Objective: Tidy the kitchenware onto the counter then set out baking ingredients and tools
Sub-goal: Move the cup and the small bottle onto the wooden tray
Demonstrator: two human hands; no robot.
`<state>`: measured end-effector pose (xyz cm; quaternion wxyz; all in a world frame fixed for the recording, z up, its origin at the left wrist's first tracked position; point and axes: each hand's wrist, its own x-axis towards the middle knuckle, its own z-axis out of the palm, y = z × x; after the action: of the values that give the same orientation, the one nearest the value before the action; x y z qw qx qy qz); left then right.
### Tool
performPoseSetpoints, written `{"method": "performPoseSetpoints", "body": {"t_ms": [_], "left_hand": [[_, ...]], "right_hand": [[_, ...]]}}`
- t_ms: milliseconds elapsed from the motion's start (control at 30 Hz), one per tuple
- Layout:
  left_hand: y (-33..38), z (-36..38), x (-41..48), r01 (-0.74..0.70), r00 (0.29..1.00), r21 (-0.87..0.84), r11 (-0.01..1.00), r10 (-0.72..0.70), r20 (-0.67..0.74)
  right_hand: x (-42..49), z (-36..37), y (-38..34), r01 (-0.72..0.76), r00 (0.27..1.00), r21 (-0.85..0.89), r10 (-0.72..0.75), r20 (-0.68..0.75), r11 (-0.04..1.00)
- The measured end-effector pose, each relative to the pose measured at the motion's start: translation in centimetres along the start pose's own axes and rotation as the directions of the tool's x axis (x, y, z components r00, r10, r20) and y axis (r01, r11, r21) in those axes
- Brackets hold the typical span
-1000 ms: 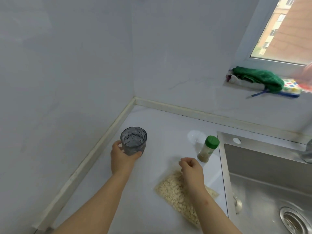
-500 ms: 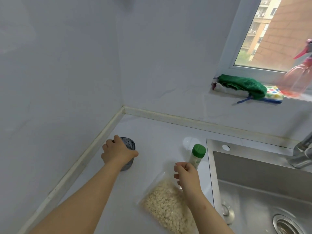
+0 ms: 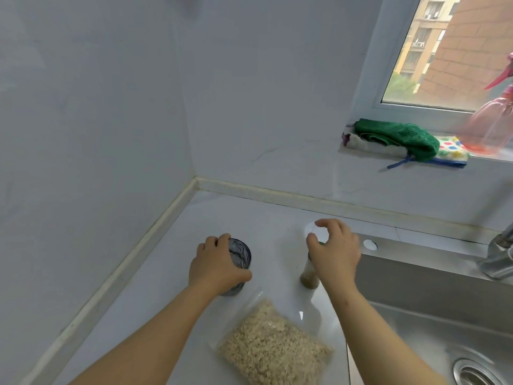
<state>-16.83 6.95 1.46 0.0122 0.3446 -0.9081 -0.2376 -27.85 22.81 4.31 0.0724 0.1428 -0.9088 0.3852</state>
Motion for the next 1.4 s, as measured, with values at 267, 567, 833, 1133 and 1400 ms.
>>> {"method": "performPoseSetpoints", "body": {"t_ms": [267, 567, 833, 1133, 1400], "left_hand": [[-0.3, -0.2, -0.3, -0.071, 0.997, 0.006, 0.997, 0.071, 0.034], [-1.1, 1.8, -1.6, -0.19, 0.981, -0.352, 0.916, 0.191, -0.032], [-1.5, 4.5, -2.6, -0.235, 0.966, -0.663, 0.711, 0.096, -0.24], [-2.7, 6.7, -2.3, -0.126, 0.988, -0.803, 0.582, -0.002, -0.157], [-1.7, 7.7, -1.2, -0.095, 0.992, -0.859, 0.504, -0.02, -0.122]], "right_hand": [[-0.2, 0.9, 1.7, -0.354, 0.871, 0.26, 0.216, 0.441, 0.898], [-1.7, 2.1, 1.1, -0.37, 0.85, 0.232, 0.228, 0.475, 0.9], [-2.8, 2.4, 2.4, -0.374, 0.83, 0.28, 0.185, 0.527, 0.884], [-3.1, 3.5, 3.6, -0.313, 0.808, 0.13, 0.193, 0.556, 0.941], [-2.3, 4.0, 4.4, -0.274, 0.798, 0.083, 0.179, 0.576, 0.958]]}}
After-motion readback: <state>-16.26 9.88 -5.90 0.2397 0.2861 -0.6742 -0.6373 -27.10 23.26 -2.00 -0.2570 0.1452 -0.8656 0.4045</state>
